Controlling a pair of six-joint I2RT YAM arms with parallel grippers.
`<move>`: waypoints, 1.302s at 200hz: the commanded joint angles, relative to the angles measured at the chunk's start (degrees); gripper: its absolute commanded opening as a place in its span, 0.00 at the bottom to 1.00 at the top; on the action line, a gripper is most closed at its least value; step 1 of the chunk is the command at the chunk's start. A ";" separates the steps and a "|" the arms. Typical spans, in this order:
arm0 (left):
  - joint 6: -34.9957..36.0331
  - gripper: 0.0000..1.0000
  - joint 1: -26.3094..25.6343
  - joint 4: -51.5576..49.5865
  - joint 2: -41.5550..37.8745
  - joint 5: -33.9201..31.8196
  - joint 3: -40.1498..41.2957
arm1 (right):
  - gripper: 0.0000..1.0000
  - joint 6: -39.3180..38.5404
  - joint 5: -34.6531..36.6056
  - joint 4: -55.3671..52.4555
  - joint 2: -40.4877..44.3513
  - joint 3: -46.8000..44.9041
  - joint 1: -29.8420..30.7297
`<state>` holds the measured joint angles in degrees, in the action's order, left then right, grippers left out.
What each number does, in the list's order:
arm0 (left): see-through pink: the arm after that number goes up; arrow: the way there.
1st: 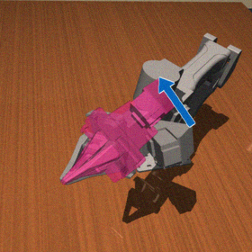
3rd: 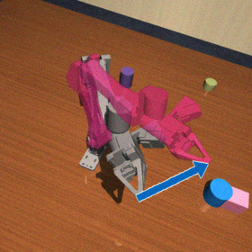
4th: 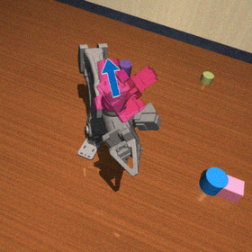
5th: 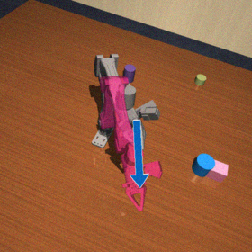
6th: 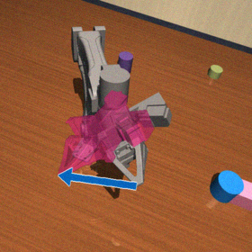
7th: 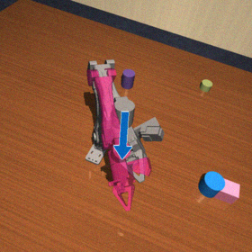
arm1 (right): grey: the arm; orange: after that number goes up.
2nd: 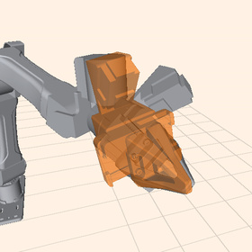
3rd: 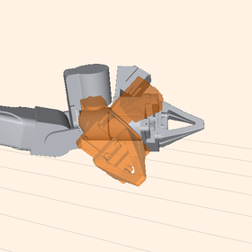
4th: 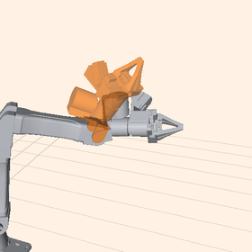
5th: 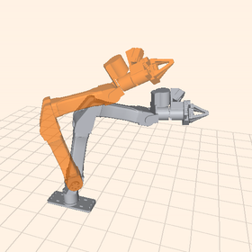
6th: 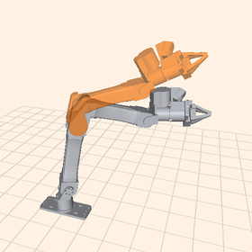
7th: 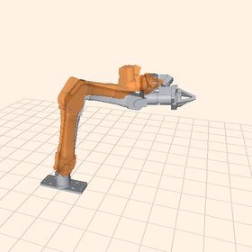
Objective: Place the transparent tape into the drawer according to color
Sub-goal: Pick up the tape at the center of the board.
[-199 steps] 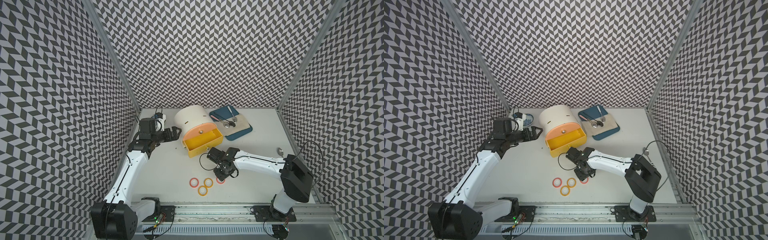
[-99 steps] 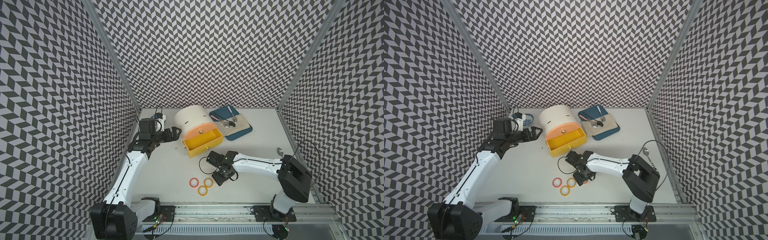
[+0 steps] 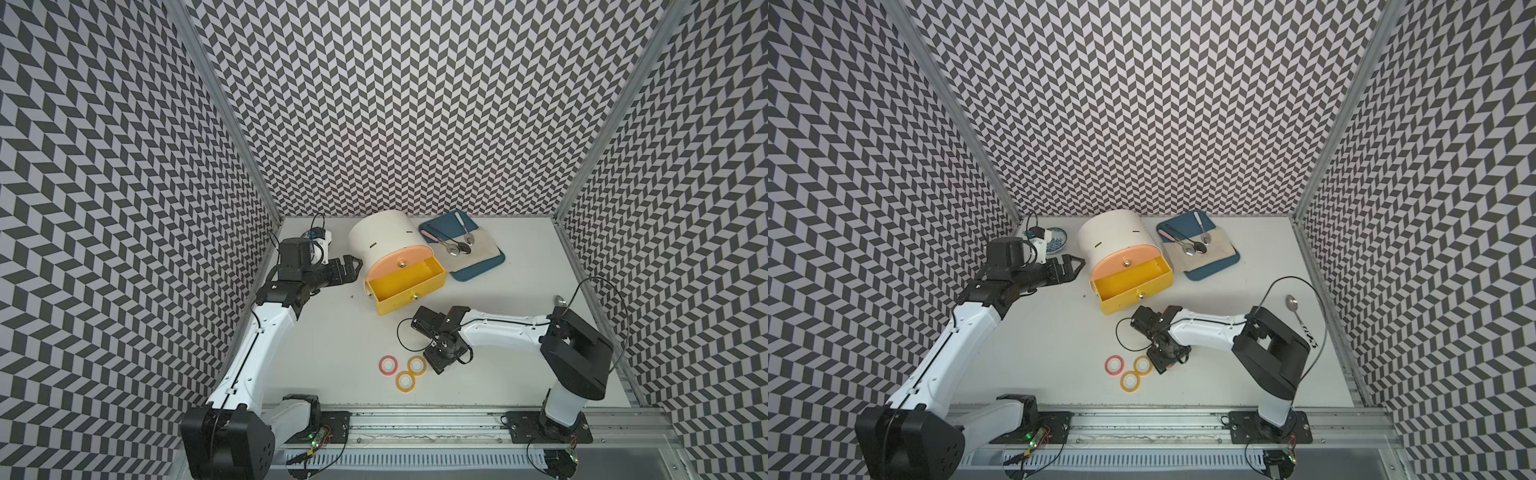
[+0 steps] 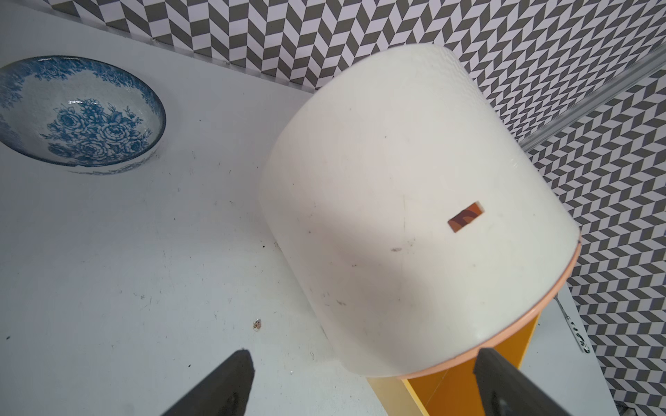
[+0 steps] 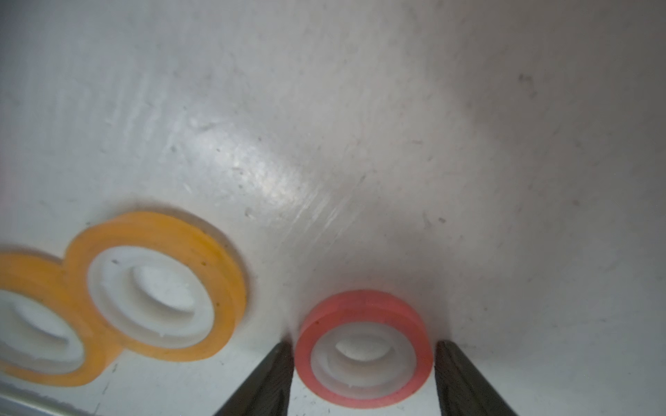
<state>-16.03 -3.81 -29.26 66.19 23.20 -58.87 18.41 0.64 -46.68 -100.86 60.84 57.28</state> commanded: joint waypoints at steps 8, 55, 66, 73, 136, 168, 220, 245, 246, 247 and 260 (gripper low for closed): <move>1.09 1.00 0.39 -0.63 -0.93 -0.50 0.42 | 0.60 -0.17 0.30 2.47 -1.27 -1.50 0.39; 1.09 1.00 0.39 -0.63 -0.98 -0.53 0.51 | 0.40 0.22 0.47 2.66 -0.83 -1.61 0.38; 1.09 1.00 0.45 -0.70 -1.07 -0.48 0.57 | 0.36 0.21 0.39 2.49 -0.67 -1.38 0.38; 1.09 1.00 0.45 -0.72 -1.15 -0.45 0.59 | 0.35 0.22 0.55 2.38 -0.45 -1.25 0.42; 0.96 1.00 0.47 -0.63 -2.32 -0.53 2.15 | 0.31 0.13 2.08 -1.96 2.14 2.98 0.25; 0.84 1.00 0.56 -0.67 -3.80 -0.48 3.45 | 0.29 0.30 2.25 -4.22 3.94 5.17 -0.07; 0.48 1.00 1.00 -1.26 -6.65 -0.13 5.41 | 0.25 0.22 2.86 -7.55 6.66 8.30 -1.37; 0.17 1.00 1.00 -1.50 -8.47 0.13 7.08 | 0.24 0.05 3.02 -9.84 8.10 12.08 -2.38; 0.15 1.00 1.00 -1.50 -8.55 0.16 7.18 | 0.24 0.05 3.04 -9.92 8.16 12.27 -2.45; 0.14 1.00 1.00 -1.50 -8.63 0.17 7.27 | 0.24 0.04 3.04 -10.01 8.19 12.41 -2.49; 0.06 1.00 1.09 -1.56 -9.43 0.29 8.09 | 0.24 -0.22 3.10 -11.24 8.56 14.77 -3.06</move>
<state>-16.12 -3.20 -29.85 58.74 23.05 -52.27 18.44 2.59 -55.42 -95.24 71.42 55.20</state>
